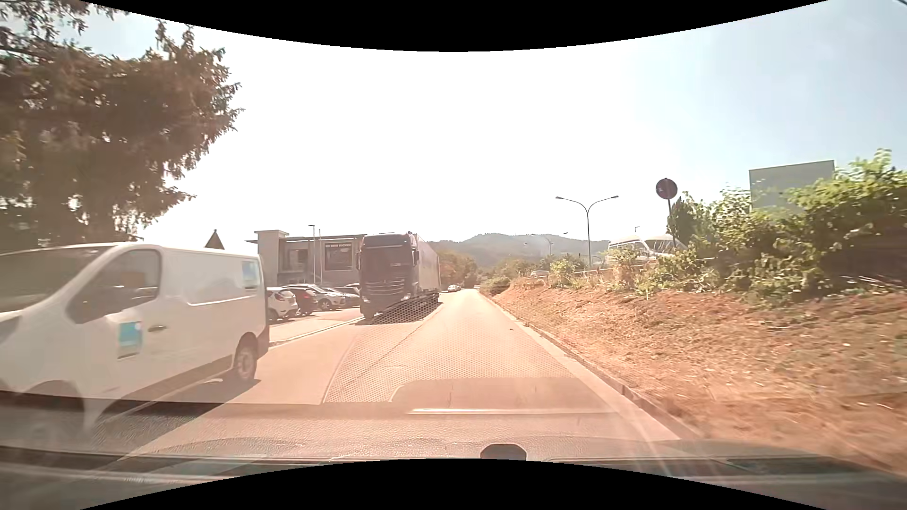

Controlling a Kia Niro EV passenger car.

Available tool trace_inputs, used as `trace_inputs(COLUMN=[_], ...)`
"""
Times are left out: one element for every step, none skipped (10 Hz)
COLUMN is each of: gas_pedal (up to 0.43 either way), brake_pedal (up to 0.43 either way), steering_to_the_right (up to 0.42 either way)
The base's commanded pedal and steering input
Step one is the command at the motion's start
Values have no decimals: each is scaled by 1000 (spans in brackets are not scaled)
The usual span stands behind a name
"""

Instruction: Follow the waypoints while adhering to traffic rules and regulations

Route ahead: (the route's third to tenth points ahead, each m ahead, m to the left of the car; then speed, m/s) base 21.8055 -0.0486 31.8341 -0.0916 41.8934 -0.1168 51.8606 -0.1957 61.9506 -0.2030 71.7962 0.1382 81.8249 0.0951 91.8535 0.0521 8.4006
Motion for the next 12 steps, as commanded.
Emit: trace_inputs(gas_pedal=[150,138,130,130,130,118,118,118,118,118,118,118], brake_pedal=[0,0,0,0,0,0,0,0,0,0,0,0], steering_to_the_right=[-2,-2,-2,-2,-2,-2,-2,-2,-2,-1,-2,-2])
